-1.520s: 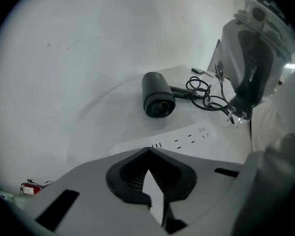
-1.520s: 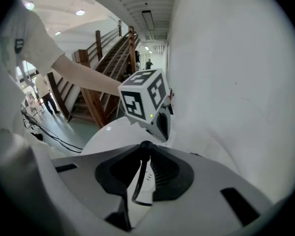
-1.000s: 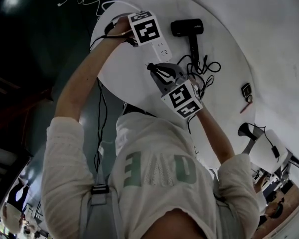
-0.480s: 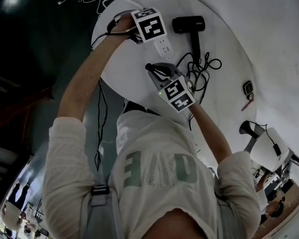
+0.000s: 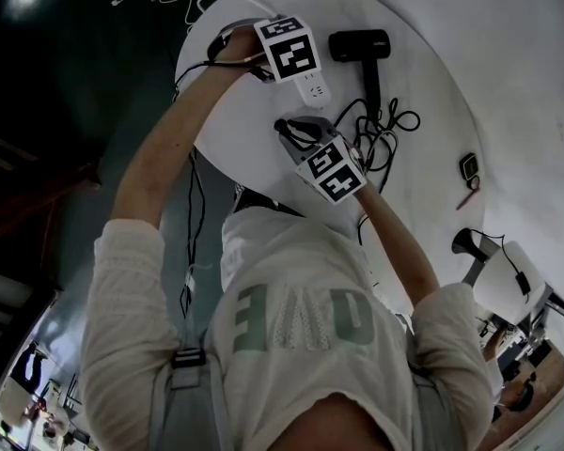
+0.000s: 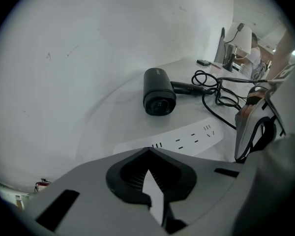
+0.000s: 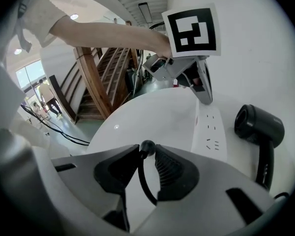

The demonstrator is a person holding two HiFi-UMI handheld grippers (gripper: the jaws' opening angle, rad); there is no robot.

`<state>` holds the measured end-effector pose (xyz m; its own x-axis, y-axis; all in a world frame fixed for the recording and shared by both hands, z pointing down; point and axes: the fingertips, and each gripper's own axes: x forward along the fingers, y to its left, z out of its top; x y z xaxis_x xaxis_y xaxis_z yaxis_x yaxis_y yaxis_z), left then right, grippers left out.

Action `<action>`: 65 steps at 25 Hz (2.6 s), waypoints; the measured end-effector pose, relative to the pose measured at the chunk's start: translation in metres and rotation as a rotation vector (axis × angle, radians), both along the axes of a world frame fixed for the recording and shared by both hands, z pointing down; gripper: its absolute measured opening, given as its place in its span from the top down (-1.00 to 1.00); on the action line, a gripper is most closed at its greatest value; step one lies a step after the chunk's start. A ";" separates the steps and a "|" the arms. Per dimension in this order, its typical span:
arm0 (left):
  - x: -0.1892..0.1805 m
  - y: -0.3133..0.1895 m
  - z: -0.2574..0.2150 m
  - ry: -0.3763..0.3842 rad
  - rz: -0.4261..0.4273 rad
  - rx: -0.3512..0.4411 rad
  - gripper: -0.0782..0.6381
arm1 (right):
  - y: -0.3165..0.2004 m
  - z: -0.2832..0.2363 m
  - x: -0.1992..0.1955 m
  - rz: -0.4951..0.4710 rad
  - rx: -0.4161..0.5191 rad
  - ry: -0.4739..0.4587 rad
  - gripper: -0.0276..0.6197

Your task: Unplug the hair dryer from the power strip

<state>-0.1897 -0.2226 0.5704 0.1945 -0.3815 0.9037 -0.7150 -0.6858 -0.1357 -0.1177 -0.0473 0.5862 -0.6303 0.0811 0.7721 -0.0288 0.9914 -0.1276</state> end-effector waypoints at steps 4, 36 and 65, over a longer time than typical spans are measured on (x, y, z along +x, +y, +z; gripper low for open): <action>0.000 -0.001 -0.001 0.007 -0.008 0.004 0.76 | 0.002 -0.005 0.000 -0.005 -0.016 0.000 0.54; 0.034 0.054 -0.365 0.637 -0.449 1.069 0.76 | -0.139 -0.372 0.032 0.623 0.448 -0.856 0.85; 0.067 0.127 -0.410 0.599 -0.488 1.226 0.76 | -0.086 -0.399 0.094 0.616 0.572 -0.867 0.86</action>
